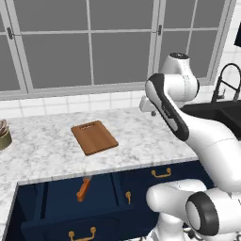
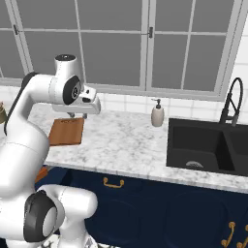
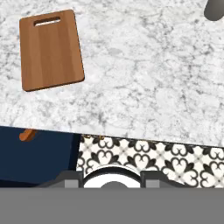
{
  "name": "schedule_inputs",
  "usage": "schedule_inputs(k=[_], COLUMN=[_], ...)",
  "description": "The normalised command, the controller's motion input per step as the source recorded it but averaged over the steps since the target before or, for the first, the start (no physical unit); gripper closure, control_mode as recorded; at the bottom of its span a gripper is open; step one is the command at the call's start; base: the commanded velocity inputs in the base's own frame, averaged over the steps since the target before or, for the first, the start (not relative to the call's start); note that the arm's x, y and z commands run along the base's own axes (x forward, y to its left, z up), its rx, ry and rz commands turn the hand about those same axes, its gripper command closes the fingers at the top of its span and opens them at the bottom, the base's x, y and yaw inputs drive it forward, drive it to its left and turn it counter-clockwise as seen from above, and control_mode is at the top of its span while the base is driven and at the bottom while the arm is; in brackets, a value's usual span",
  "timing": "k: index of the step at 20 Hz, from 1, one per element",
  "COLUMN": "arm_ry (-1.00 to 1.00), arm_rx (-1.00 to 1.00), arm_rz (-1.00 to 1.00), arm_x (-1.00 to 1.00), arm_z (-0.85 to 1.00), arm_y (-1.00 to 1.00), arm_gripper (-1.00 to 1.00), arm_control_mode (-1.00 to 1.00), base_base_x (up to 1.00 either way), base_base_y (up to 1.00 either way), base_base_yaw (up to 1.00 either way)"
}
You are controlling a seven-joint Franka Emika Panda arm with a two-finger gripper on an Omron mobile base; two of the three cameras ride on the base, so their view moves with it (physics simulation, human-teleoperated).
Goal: Pick up the knife from the drawer and place it on the cutting board. Then place the meat from the plate to the cutting board.
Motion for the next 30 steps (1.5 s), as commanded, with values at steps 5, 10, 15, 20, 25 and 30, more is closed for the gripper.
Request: schedule_inputs(k=[5, 10, 15, 20, 25, 30], arm_ry=[0.12, 0.15, 0.00, 0.00, 0.00, 0.00], arm_rx=[-0.06, -0.16, 0.00, 0.00, 0.00, 0.00], arm_rz=[0.00, 0.02, 0.00, 0.00, 0.00, 0.00], arm_x=[0.00, 0.02, 0.00, 0.00, 0.00, 0.00], arm_z=[-0.26, -0.39, 0.00, 0.00, 0.00, 0.00], arm_y=[0.01, 0.02, 0.00, 0.00, 0.00, 0.00], arm_gripper=[-1.00, -1.00, -1.00, -1.00, -1.00, -1.00], arm_control_mode=[-1.00, 1.00, 1.00, 1.00, 1.00, 1.00], base_base_x=[0.00, 0.00, -0.01, -0.01, 0.22, 0.59], base_base_y=[0.00, 0.00, -0.24, -0.62, -0.69, -0.35], base_base_yaw=[0.00, 0.06, 0.51, 0.61, 0.44, 0.33])
